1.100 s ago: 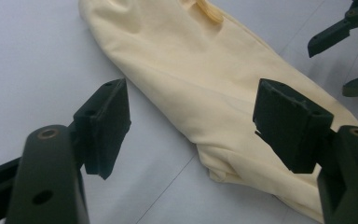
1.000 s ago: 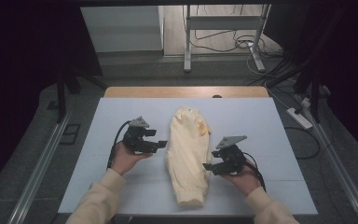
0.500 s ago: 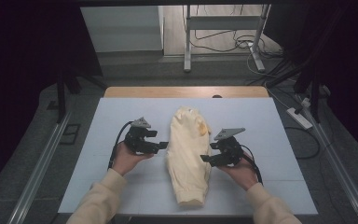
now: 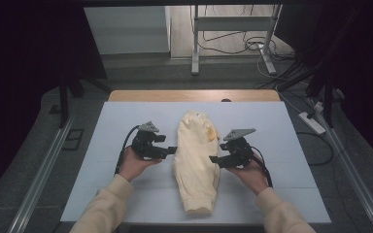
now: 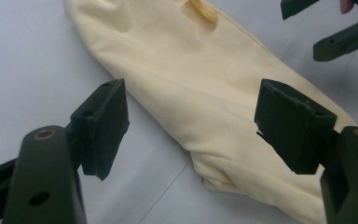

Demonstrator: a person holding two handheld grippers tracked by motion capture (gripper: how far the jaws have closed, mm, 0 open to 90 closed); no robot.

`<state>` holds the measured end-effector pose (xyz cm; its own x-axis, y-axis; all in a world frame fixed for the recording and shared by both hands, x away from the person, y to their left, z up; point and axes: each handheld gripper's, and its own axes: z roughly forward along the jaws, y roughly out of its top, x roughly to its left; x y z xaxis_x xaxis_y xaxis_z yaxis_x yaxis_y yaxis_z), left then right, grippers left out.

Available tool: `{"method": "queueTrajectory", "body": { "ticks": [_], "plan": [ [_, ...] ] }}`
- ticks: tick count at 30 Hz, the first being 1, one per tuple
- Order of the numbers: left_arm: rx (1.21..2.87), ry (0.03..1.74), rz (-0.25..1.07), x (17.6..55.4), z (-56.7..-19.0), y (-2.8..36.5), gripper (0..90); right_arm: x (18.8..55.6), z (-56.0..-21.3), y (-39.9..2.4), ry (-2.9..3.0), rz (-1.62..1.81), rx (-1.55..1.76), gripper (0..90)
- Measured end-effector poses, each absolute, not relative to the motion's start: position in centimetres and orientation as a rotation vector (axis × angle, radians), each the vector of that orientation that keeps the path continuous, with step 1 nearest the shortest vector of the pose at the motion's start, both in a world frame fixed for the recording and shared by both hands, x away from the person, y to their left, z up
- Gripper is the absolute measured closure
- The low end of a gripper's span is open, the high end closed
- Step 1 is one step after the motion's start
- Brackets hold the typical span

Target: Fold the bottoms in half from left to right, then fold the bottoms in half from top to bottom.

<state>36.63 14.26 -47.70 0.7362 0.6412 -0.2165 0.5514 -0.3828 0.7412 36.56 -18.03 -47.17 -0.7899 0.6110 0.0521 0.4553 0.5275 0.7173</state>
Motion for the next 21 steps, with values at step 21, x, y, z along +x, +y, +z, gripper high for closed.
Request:
{"method": "queueTrajectory", "body": {
  "ticks": [21],
  "plan": [
    [2.044, 0.941, 0.126, 39.2, -48.2, 14.2, 26.0, 40.2, -47.7, -16.2, 2.561, 1.098, 0.929, 32.4]
  ]
}}
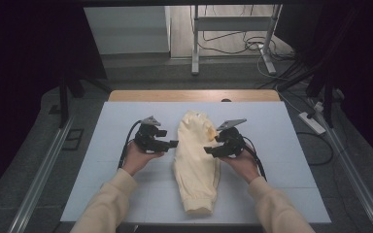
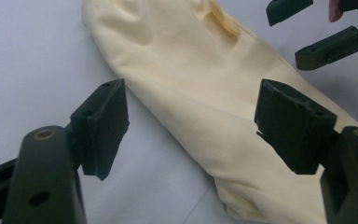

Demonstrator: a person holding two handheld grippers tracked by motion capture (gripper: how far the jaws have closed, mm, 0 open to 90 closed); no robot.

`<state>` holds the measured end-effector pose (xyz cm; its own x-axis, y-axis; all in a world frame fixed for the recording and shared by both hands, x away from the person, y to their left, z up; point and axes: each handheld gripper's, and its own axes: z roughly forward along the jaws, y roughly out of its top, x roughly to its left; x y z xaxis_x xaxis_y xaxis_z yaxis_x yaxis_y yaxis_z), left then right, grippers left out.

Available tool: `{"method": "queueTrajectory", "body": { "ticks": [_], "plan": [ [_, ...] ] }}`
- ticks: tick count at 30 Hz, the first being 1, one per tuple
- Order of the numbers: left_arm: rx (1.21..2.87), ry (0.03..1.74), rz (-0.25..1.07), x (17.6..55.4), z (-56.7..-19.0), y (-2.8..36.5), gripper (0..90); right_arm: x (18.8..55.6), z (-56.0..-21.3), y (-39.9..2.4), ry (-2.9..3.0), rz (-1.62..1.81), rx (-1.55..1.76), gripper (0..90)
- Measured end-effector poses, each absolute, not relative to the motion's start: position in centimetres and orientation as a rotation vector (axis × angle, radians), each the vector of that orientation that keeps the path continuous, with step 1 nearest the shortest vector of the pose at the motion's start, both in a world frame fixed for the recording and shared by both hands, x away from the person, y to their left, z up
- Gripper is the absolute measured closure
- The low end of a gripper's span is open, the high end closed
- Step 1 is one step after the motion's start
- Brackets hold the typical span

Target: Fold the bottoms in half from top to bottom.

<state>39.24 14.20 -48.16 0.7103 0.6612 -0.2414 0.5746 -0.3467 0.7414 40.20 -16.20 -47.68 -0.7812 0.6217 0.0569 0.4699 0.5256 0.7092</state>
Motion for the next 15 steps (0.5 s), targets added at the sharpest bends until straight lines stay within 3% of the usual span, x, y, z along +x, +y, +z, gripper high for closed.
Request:
{"method": "queueTrajectory", "body": {
  "ticks": [15],
  "plan": [
    [2.044, 0.988, 0.14, 40.9, -48.4, 14.3, 22.9, 42.2, -47.1, -17.6, 2.513, 1.131, 0.988, 32.0]
  ]
}}
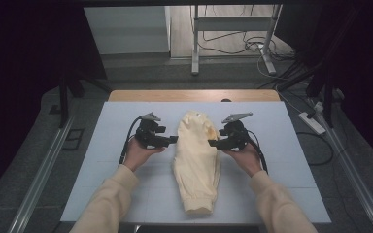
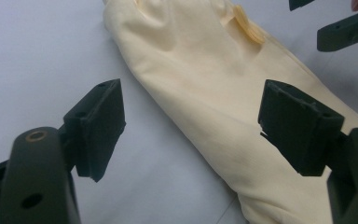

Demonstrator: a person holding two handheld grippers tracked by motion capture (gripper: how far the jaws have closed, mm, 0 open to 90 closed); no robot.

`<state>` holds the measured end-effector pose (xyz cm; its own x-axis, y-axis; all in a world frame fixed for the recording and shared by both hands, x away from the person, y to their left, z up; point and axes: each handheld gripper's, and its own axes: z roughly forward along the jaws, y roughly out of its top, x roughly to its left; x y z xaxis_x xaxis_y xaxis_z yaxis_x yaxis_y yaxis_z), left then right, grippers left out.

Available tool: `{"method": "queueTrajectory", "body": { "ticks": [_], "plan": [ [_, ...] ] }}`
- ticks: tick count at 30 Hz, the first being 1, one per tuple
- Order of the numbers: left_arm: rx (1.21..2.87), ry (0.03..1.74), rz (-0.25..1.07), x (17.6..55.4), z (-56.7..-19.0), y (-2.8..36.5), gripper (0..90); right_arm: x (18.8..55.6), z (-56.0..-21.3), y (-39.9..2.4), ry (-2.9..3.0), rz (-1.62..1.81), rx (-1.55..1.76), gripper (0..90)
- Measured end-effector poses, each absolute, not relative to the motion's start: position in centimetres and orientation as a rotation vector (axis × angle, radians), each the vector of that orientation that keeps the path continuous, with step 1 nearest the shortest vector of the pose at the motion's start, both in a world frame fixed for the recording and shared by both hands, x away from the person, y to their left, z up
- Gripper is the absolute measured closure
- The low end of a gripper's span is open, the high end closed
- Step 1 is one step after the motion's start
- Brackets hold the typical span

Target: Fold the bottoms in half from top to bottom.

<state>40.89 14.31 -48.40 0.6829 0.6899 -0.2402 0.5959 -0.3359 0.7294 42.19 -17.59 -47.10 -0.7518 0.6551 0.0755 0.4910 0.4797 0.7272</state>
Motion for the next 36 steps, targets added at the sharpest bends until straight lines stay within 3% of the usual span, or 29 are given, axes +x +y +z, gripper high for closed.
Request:
{"method": "queueTrajectory", "body": {
  "ticks": [9, 36],
  "plan": [
    [2.061, 1.024, 0.145, 42.5, -48.5, 13.8, 22.9, 44.2, -46.8, -18.5, 2.487, 1.17, 1.037, 32.1],
    [2.058, 1.1, 0.068, 47.7, -50.5, 11.9, 23.3, 48.6, -48.3, -15.8, 2.513, 1.041, 1.075, 33.0]
  ]
}}
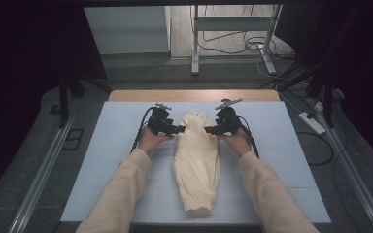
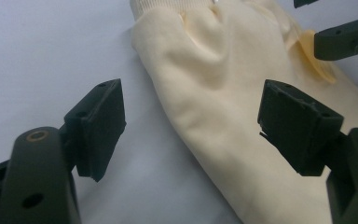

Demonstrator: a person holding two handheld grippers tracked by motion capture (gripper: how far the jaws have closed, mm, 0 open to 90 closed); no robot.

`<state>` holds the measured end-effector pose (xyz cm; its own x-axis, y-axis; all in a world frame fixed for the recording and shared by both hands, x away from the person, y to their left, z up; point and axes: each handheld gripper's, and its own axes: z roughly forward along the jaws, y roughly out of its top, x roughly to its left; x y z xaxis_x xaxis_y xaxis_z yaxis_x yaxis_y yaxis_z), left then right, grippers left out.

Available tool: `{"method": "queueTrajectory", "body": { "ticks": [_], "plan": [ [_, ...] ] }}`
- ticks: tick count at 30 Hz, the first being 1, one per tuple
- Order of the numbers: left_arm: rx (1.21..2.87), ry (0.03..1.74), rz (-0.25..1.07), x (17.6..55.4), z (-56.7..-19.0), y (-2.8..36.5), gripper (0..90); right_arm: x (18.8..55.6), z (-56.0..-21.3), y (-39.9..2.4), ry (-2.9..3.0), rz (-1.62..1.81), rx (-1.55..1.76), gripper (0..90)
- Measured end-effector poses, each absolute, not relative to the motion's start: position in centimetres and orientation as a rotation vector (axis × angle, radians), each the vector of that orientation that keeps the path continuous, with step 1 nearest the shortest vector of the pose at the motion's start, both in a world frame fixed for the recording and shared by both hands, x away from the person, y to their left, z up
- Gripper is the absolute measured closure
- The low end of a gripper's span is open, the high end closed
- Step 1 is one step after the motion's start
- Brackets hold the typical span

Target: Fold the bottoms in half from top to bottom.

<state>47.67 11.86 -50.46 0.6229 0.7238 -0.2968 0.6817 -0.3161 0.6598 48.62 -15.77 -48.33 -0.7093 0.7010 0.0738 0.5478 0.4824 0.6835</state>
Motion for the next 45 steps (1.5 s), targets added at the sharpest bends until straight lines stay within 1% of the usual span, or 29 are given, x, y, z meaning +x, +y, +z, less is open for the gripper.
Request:
{"method": "queueTrajectory", "body": {
  "ticks": [3, 5, 7, 13, 22, 23, 25, 26, 31, 34, 38, 45],
  "plan": [
    [2.061, 1.097, 0.073, 48.0, -50.6, 11.5, 24.2, 49.1, -48.5, -15.9, 2.509, 1.019, 1.088, 33.0],
    [2.084, 1.081, 0.072, 48.1, -50.8, 11.2, 28.8, 49.4, -48.6, -16.0, 2.507, 1.016, 1.103, 33.0],
    [2.112, 1.079, 0.081, 48.3, -51.1, 10.9, 29.2, 49.7, -48.8, -16.0, 2.507, 1.026, 1.117, 33.0],
    [2.126, 1.106, 0.069, 48.9, -51.9, 10.4, 30.2, 50.2, -50.3, -15.1, 2.559, 0.954, 1.106, 34.6],
    [2.107, 1.155, 0.028, 49.5, -53.0, 10.8, 37.6, 50.7, -51.5, -14.9, 2.597, 0.925, 1.108, 39.9],
    [2.104, 1.154, 0.025, 49.5, -53.0, 10.8, 39.2, 50.7, -51.5, -14.9, 2.599, 0.932, 1.114, 40.6],
    [2.102, 1.15, 0.018, 49.5, -53.1, 10.7, 46.4, 50.7, -51.6, -14.8, 2.598, 0.941, 1.113, 43.3],
    [2.107, 1.146, 0.019, 49.5, -53.1, 10.6, 48.8, 50.6, -51.6, -14.8, 2.599, 0.945, 1.115, 45.6],
    [2.127, 1.116, -0.016, 49.3, -53.1, 10.0, 69.1, 50.4, -51.5, -14.5, 2.617, 0.963, 1.119, 57.7],
    [2.129, 1.105, -0.035, 49.2, -53.1, 9.9, 76.8, 50.4, -51.5, -14.5, 2.639, 0.982, 1.128, 65.3],
    [2.137, 1.085, -0.032, 49.1, -52.9, 10.0, 81.5, 50.2, -51.3, -14.4, 2.648, 0.975, 1.072, 71.5],
    [2.131, 1.054, -0.01, 48.9, -52.2, 10.1, 82.8, 49.8, -50.6, -14.2, 2.639, 0.939, 0.994, 74.5]
  ]
}}
